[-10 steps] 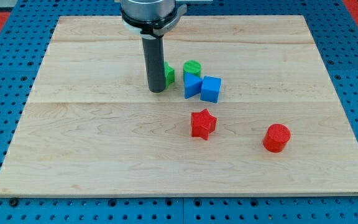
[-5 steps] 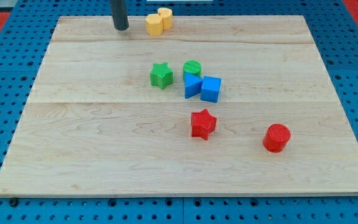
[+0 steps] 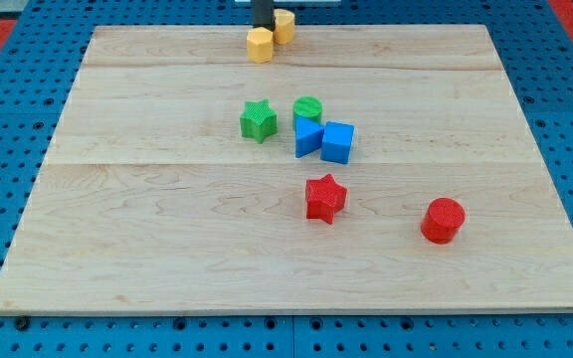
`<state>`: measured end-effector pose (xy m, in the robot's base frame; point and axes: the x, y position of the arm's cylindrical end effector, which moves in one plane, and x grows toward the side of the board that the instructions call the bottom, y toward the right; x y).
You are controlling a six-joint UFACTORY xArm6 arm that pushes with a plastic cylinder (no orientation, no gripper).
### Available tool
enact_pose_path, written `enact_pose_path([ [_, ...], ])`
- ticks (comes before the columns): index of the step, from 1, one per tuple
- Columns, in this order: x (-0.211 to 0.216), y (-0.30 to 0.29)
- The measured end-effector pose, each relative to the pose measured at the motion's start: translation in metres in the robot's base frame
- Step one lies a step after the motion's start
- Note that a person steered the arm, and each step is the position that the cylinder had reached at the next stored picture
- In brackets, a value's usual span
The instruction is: Place the hexagon under the heart
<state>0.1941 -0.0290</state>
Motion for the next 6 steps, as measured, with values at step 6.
enact_pose_path([
  [6,0.084,-0.112],
])
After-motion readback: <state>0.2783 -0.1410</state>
